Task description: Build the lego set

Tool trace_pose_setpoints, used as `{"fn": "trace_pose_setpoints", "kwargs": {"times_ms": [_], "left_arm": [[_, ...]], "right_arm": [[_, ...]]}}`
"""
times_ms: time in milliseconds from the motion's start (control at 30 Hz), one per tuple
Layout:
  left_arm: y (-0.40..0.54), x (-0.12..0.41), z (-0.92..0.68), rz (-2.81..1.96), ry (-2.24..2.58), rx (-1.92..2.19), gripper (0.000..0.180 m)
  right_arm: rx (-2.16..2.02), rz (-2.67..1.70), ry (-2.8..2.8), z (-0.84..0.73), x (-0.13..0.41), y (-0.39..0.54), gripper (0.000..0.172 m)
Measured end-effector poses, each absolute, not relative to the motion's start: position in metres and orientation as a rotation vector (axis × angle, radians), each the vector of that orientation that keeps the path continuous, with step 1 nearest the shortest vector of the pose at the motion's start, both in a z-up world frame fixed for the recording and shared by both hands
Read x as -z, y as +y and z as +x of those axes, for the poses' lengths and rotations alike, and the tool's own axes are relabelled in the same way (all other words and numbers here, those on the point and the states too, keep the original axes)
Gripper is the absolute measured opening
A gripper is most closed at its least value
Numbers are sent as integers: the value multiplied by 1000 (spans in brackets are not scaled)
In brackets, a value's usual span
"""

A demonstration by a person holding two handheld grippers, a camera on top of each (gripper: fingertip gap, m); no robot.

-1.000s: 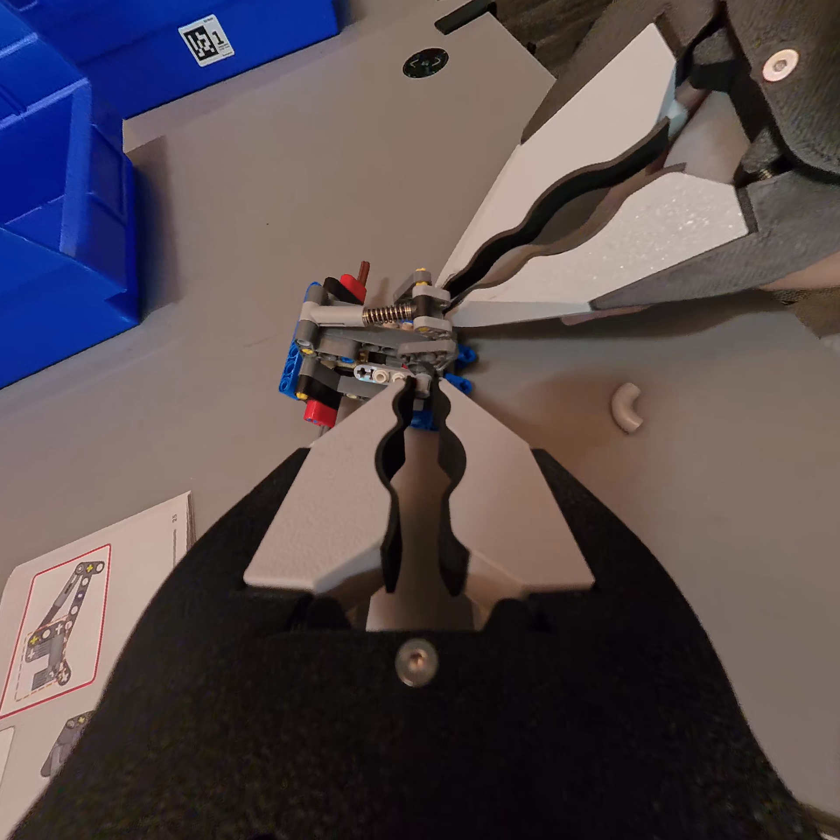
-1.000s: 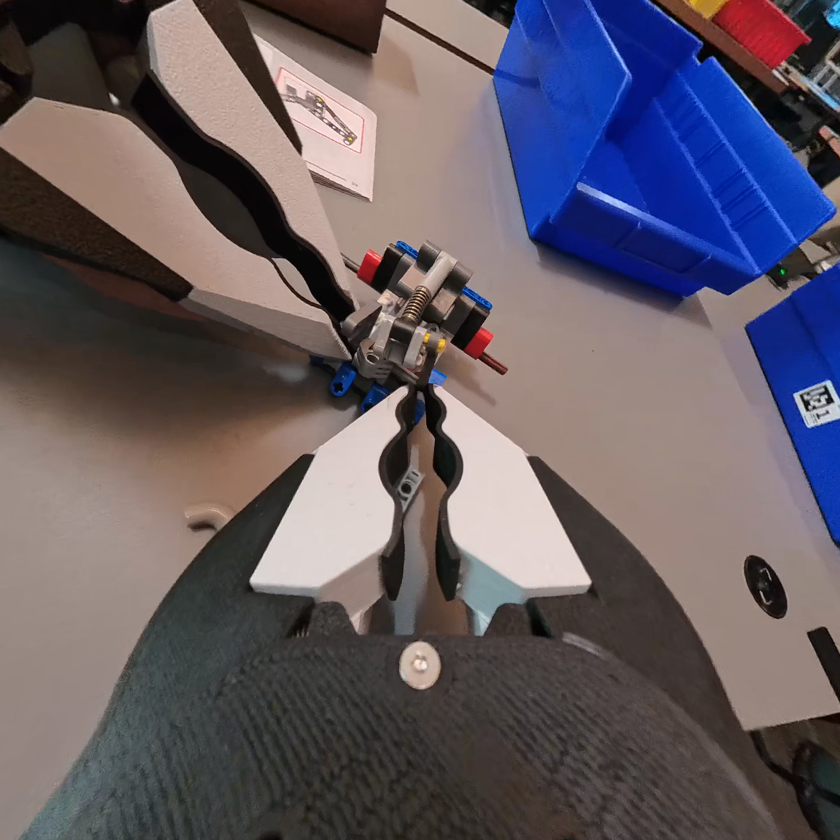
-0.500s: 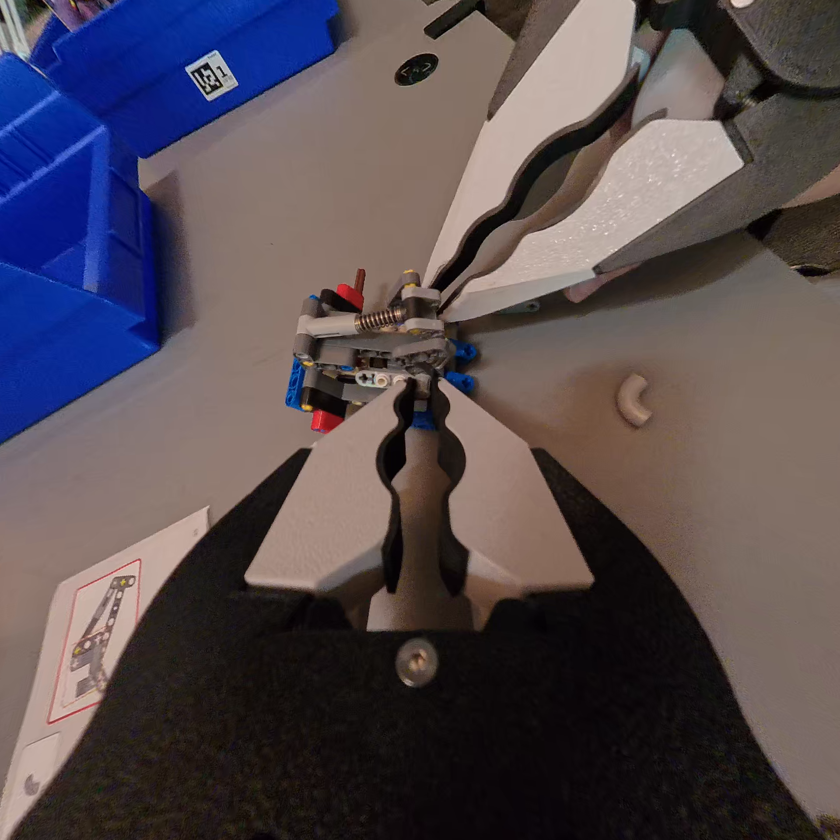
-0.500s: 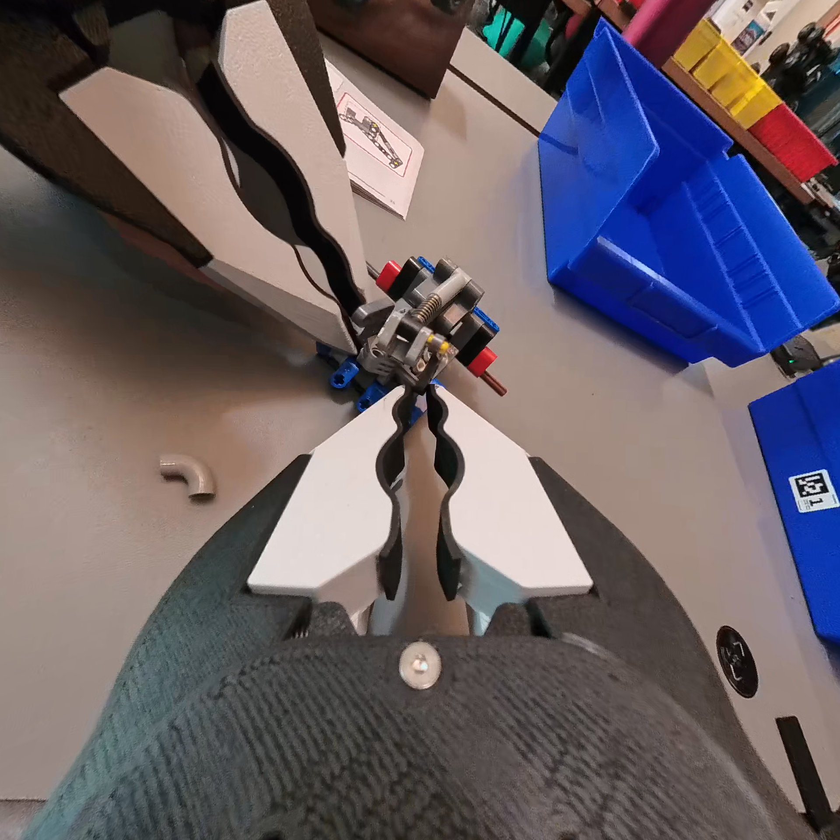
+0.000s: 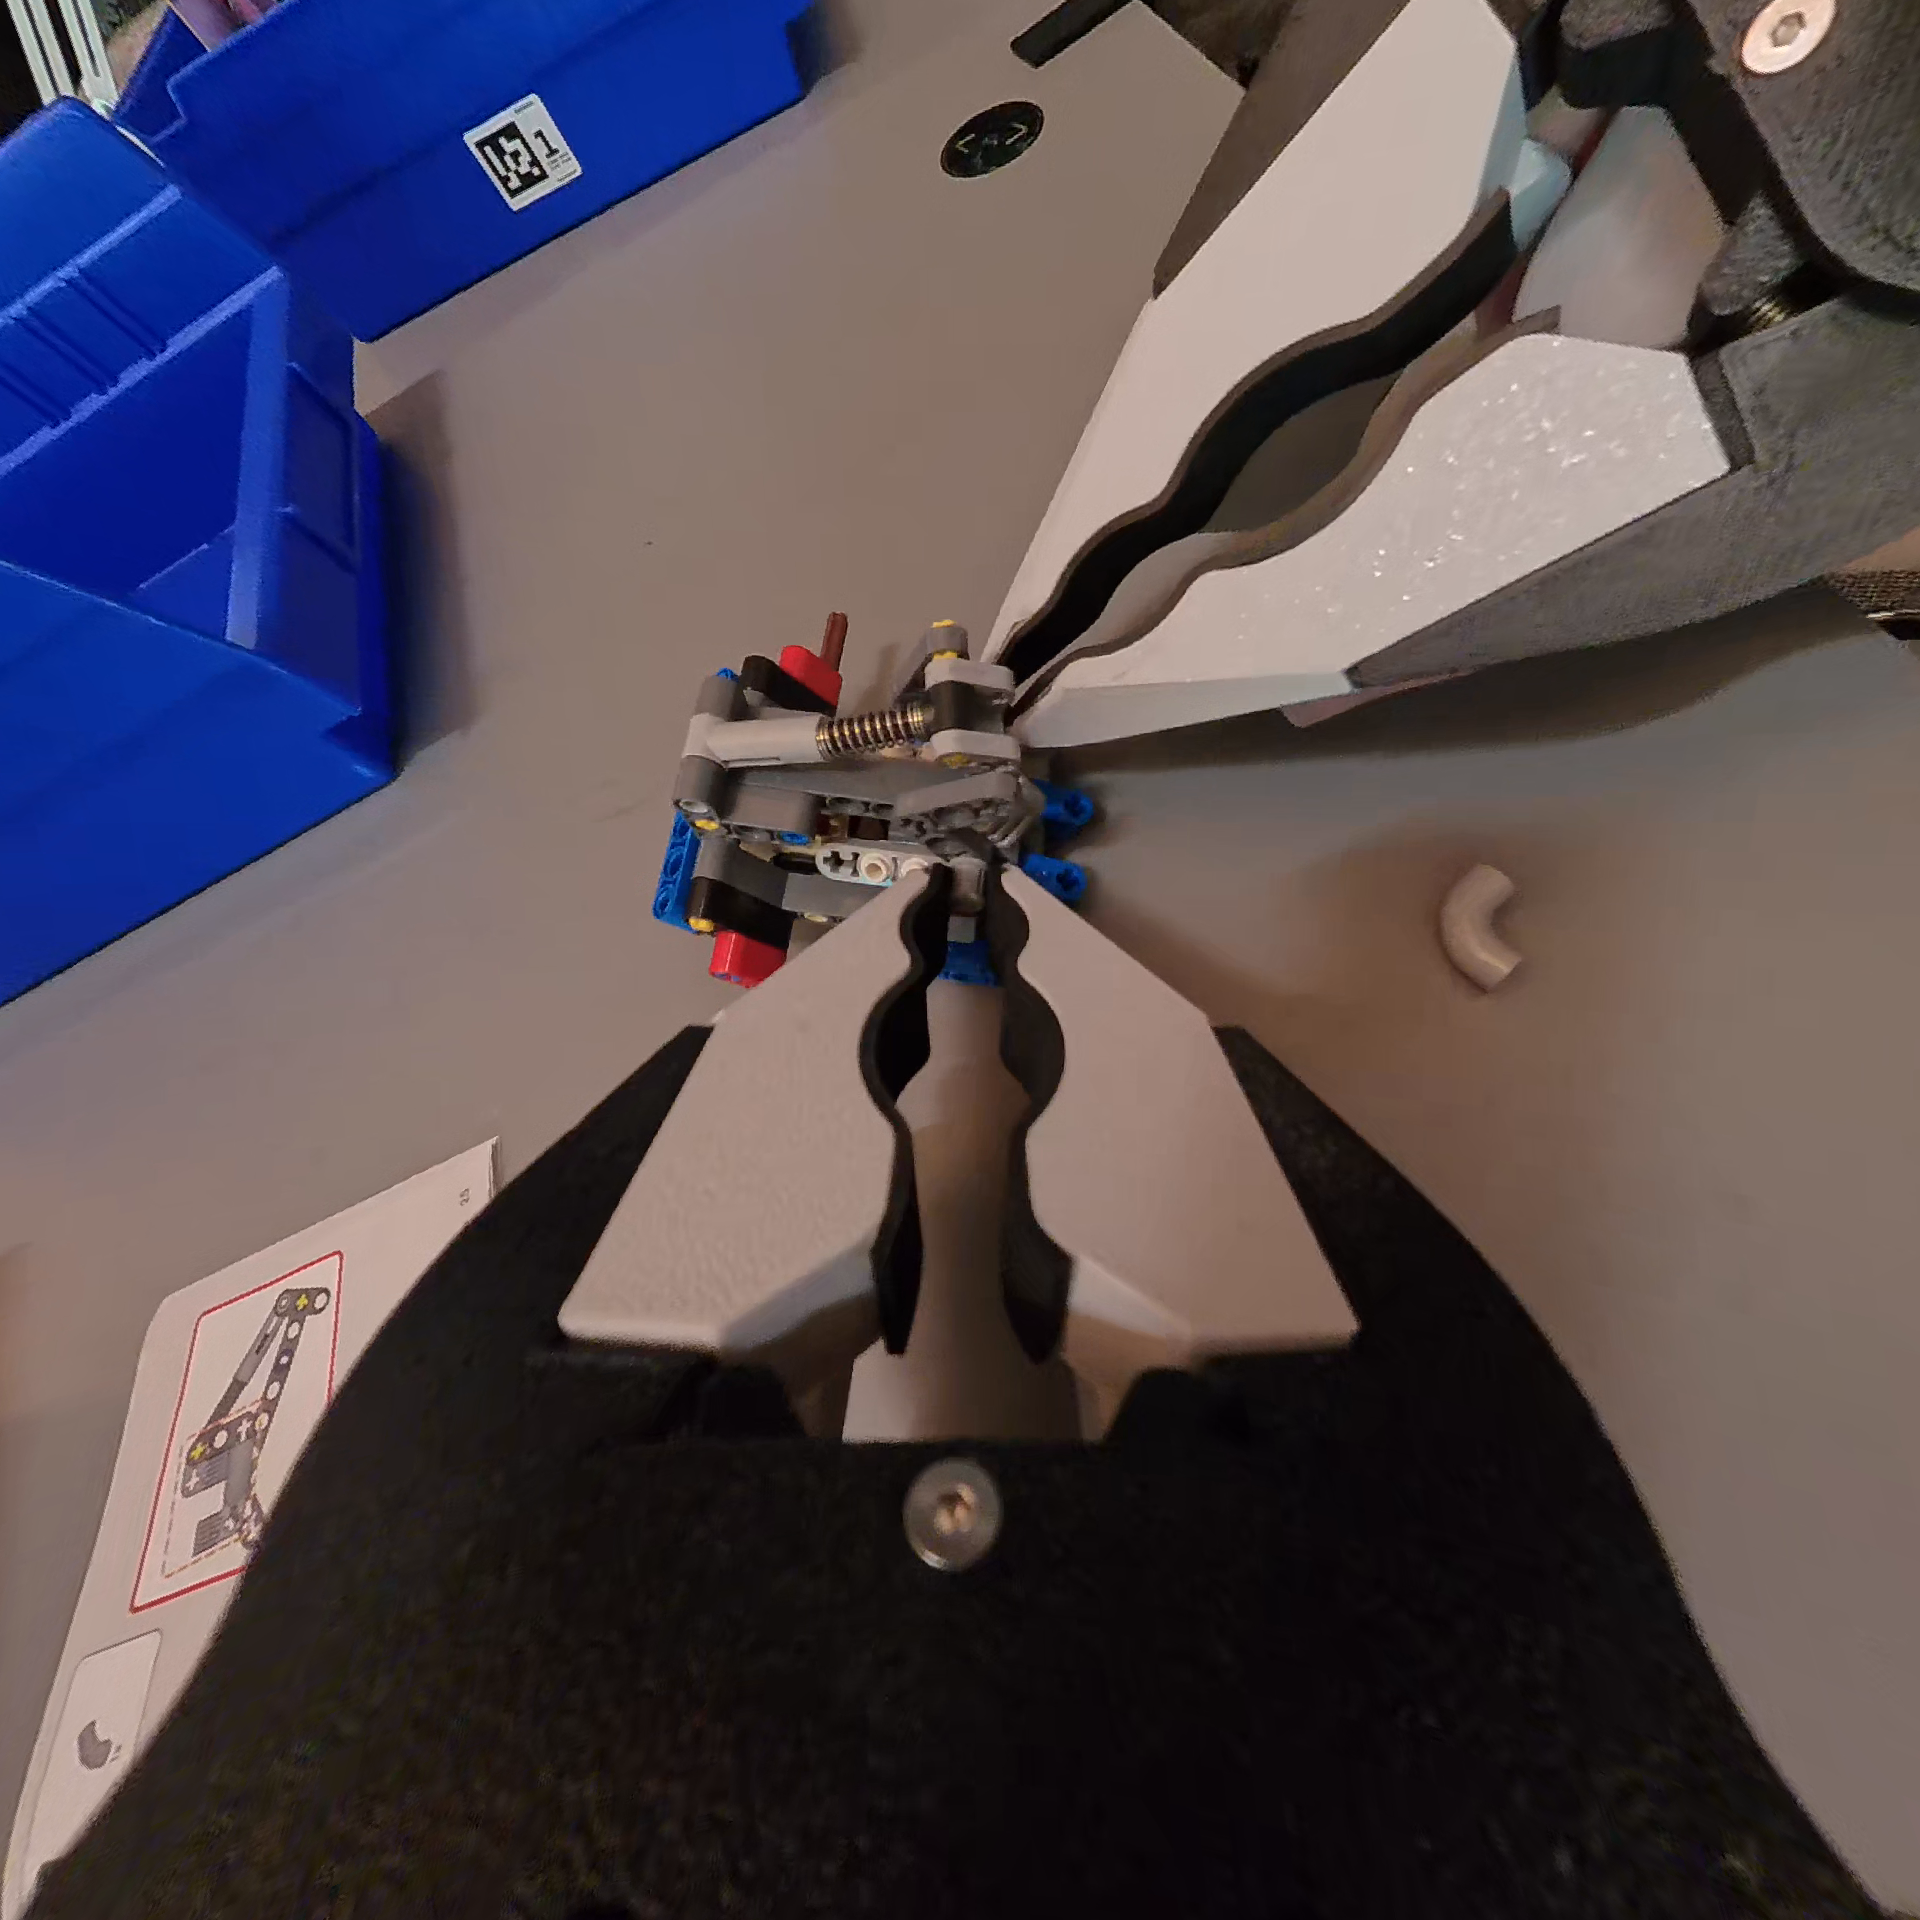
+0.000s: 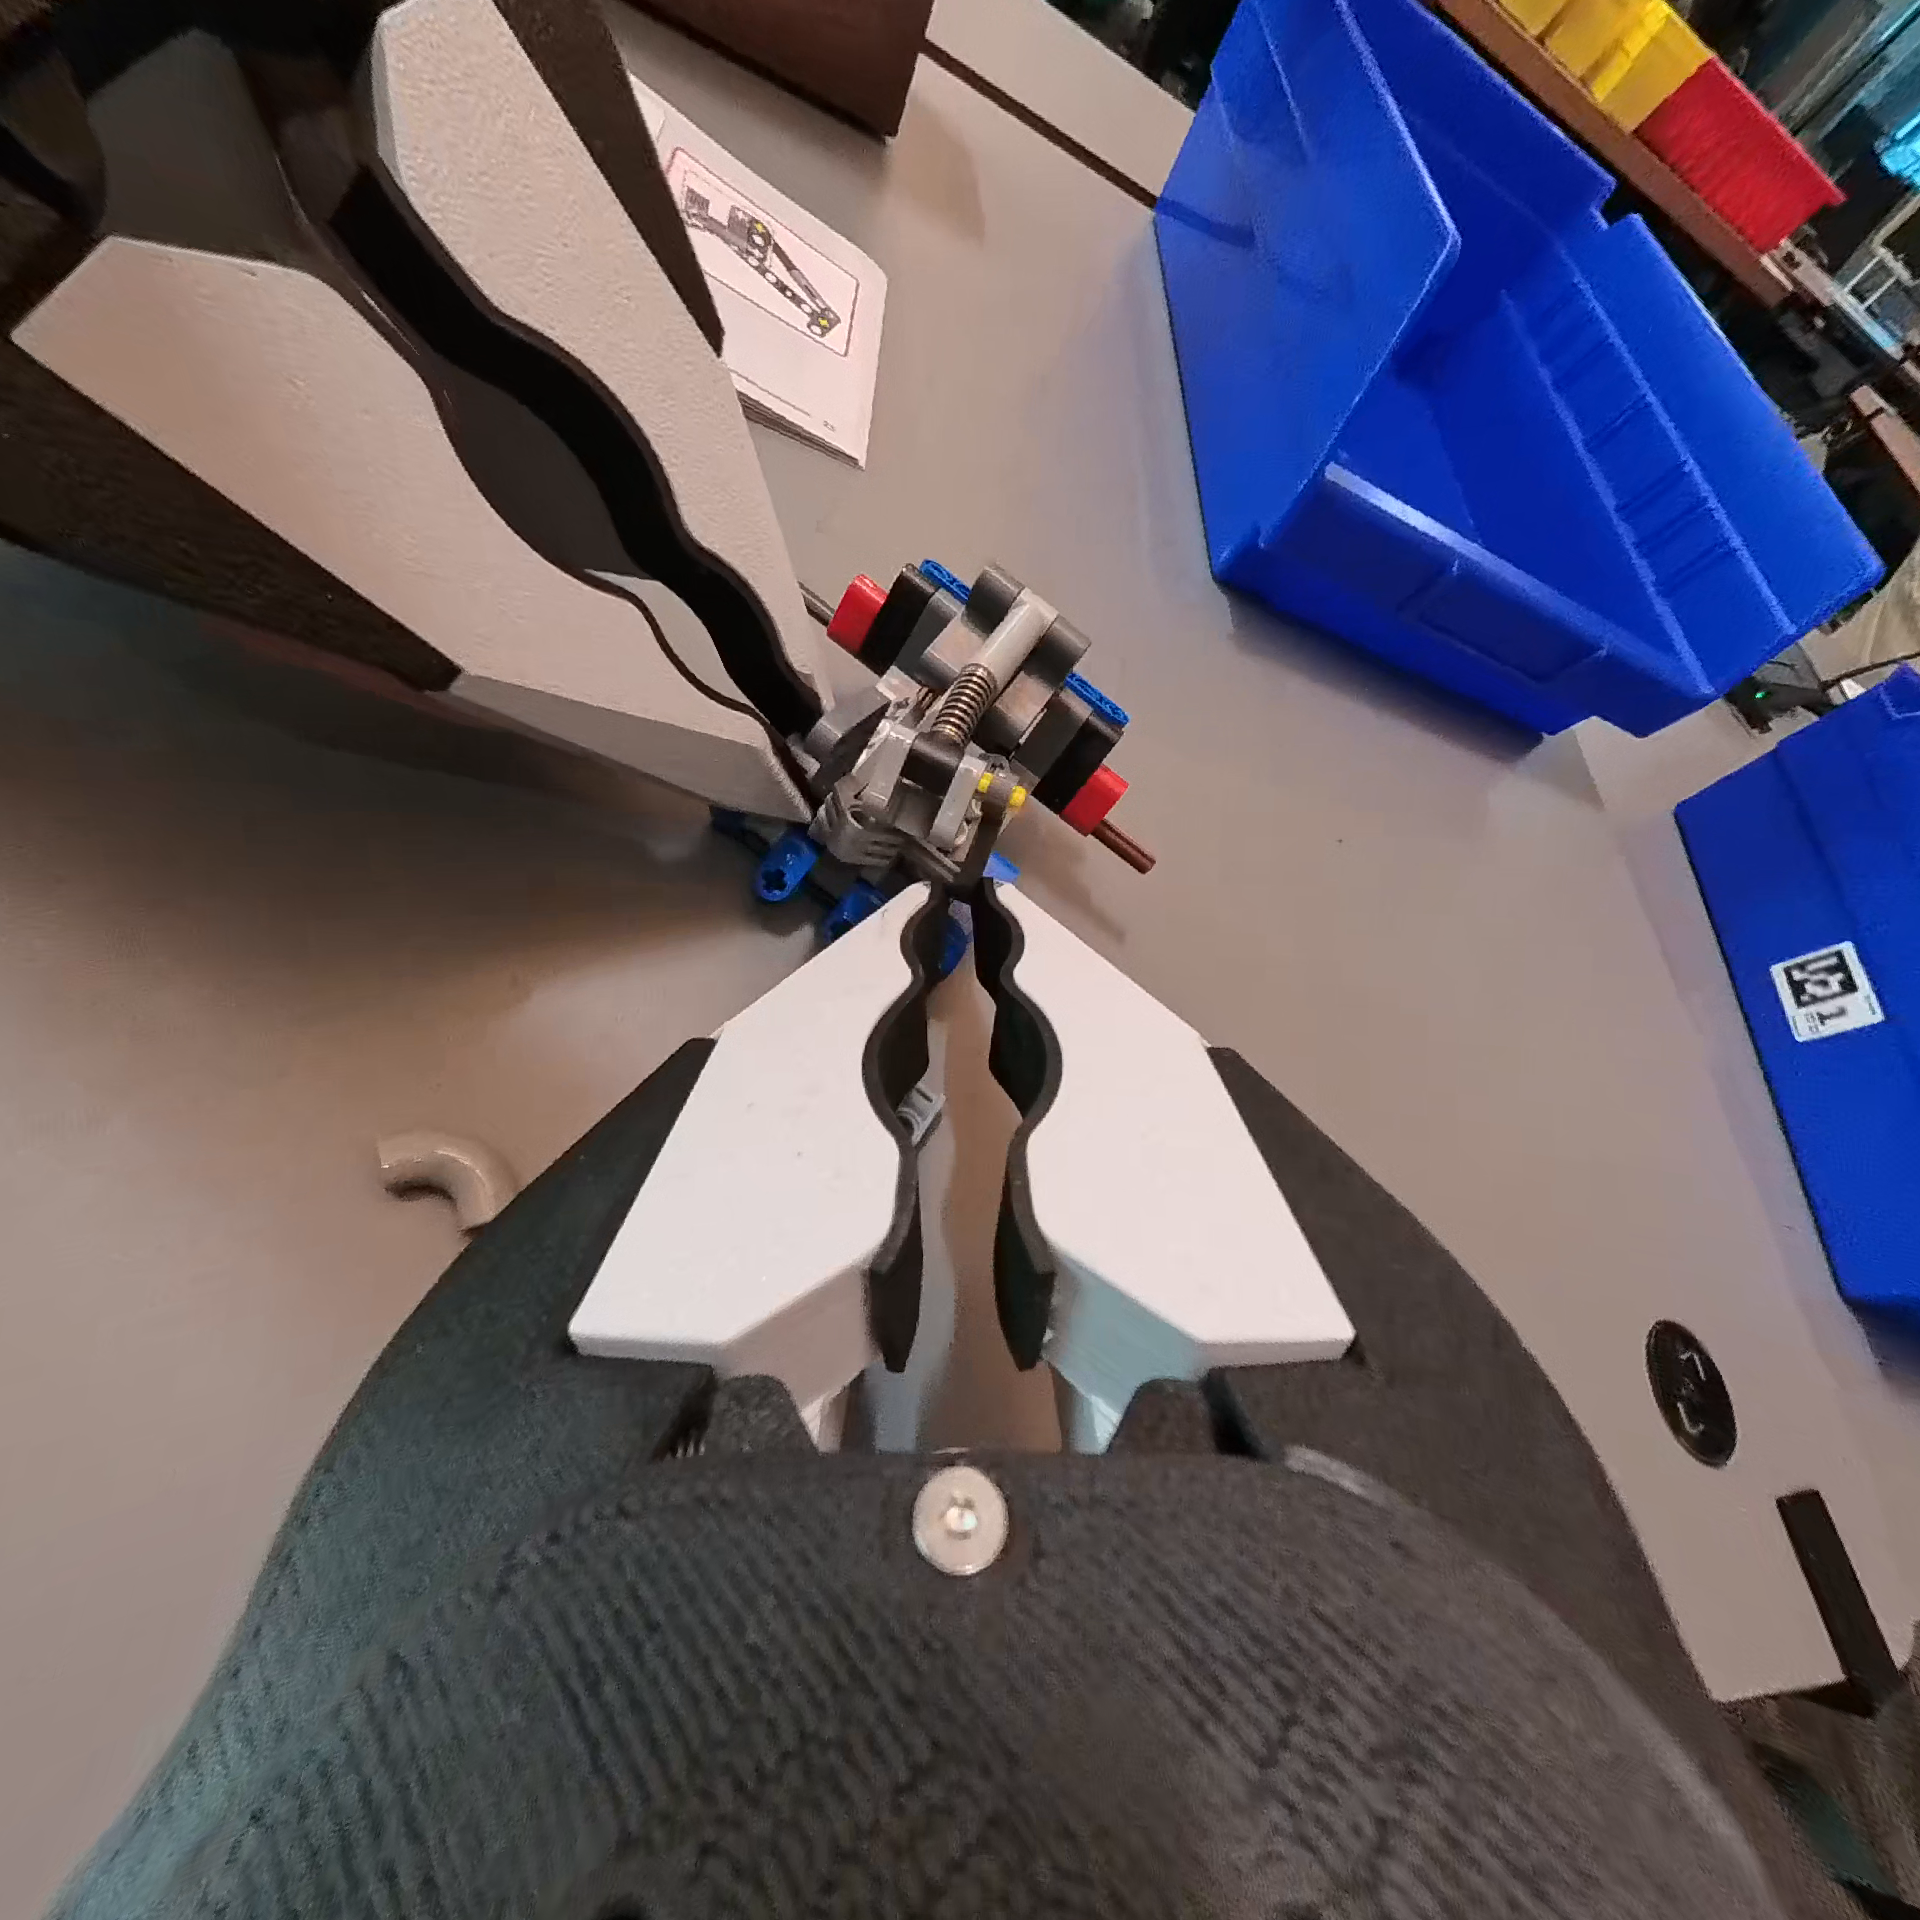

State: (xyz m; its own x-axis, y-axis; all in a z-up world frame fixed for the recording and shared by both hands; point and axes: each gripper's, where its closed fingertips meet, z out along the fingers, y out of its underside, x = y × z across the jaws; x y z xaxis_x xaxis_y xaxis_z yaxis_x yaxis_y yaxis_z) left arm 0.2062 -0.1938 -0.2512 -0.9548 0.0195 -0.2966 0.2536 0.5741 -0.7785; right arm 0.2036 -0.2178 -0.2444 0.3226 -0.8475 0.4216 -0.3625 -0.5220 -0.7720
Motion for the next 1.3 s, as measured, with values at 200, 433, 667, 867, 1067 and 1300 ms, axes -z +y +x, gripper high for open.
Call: {"fn": "trace_pose_setpoints", "kwargs": {"times_ms": [200, 433, 667, 867, 1067, 1300], "left_arm": [[-194, 251, 205, 230, 2570, 1338, 3], [-194, 252, 205, 224, 2577, 1341, 3], [-195, 252, 205, 225, 2586, 1346, 3], [-195, 252, 204, 227, 2588, 1347, 3], [-194, 252, 205, 220, 2596, 1351, 3], [-195, 252, 207, 205, 2586, 1340, 3]], "right_arm": [[1100, -2014, 965, 201, 239, -218, 4], [1107, -2035, 876, 201, 235, -217, 2], [1086, -2009, 797, 199, 228, -214, 3], [1039, -2045, 808, 200, 234, -217, 4], [1055, -2053, 821, 202, 235, -217, 3], [1055, -2032, 938, 203, 238, -218, 2]]}}
